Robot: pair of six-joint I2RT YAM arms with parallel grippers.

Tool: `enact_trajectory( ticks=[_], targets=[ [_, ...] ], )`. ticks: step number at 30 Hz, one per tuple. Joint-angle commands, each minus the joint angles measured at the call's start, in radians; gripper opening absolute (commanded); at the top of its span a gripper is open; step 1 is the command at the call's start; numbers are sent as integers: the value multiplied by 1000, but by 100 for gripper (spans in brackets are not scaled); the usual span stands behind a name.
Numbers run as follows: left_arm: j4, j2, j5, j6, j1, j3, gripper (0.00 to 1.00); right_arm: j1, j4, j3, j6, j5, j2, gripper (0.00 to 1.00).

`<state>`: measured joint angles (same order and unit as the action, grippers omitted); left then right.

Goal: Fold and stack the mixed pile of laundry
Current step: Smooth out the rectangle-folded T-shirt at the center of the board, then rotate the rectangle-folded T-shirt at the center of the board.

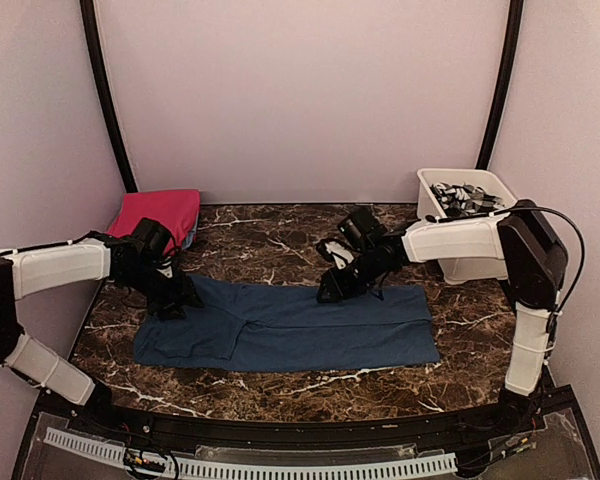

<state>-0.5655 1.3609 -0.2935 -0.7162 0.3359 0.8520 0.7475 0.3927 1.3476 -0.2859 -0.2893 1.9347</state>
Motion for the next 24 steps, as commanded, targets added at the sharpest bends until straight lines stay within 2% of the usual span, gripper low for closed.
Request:
enact_trajectory(
  ticks=[1, 9, 14, 17, 24],
  targets=[
    [91, 125, 34, 27, 21, 18, 52, 7, 9, -79, -20, -4, 9, 45],
    [135, 343, 41, 67, 30, 95, 48, 15, -67, -277, -117, -46, -39, 43],
    [142, 476, 30, 89, 68, 203, 45, 63, -103, -376, -197, -61, -90, 43],
    [125, 553, 24, 112, 89, 317, 43, 121, -113, -420, -253, -54, -118, 43],
    [46, 782, 8, 201, 143, 604, 42, 340, -124, -484, -427, -24, -169, 43]
  ],
)
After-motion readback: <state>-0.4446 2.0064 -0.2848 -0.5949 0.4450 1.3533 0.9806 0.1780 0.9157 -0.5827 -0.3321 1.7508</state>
